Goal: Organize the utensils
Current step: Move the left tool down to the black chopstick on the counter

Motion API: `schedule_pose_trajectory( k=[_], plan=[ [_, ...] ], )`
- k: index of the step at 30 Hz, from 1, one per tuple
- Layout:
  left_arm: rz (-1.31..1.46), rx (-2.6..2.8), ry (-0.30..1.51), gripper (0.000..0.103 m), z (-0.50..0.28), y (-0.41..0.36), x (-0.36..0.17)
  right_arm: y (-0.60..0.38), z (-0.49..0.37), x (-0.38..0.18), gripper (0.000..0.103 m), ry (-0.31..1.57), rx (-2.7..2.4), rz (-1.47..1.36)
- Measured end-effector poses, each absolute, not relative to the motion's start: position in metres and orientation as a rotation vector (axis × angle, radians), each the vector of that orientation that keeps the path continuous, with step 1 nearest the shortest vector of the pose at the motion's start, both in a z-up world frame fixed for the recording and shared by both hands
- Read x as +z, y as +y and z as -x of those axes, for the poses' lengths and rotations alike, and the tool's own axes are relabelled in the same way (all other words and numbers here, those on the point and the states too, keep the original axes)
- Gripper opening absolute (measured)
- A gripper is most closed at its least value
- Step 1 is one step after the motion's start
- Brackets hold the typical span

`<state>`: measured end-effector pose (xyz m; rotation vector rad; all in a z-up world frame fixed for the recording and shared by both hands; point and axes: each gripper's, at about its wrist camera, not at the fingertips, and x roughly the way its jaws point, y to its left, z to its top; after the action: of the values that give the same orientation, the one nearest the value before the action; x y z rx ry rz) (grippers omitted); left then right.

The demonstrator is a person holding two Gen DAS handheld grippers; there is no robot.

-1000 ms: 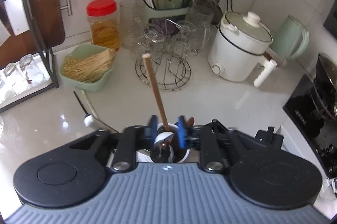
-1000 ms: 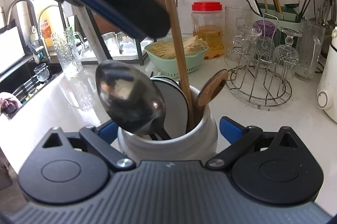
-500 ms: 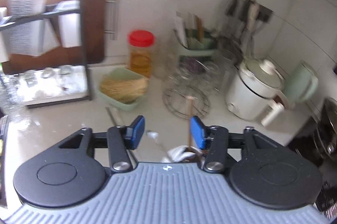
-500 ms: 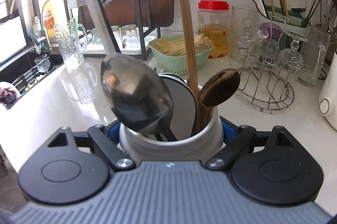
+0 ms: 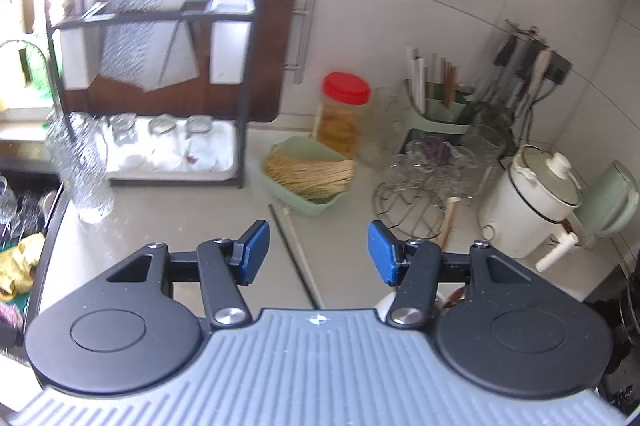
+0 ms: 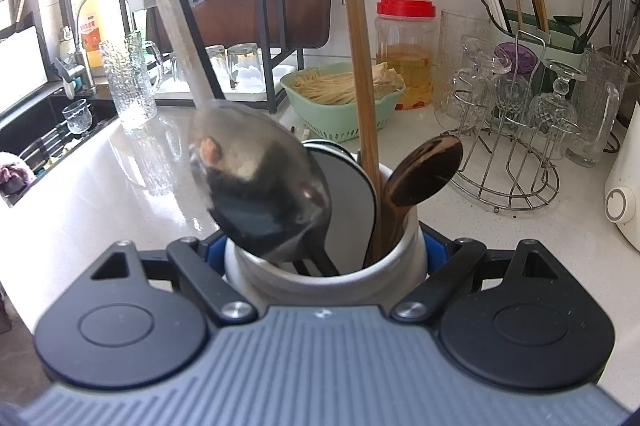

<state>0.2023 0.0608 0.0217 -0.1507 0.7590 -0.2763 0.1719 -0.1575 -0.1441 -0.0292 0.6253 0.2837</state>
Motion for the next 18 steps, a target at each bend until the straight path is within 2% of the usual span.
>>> schedule_pose_trajectory(
  k=[18],
  plan=[
    [0.121, -0.176, 0.951, 0.062, -0.265, 0.082, -0.075, -0.156, -0.174, -0.144, 0.091, 0.644, 0.252, 0.010]
  ],
)
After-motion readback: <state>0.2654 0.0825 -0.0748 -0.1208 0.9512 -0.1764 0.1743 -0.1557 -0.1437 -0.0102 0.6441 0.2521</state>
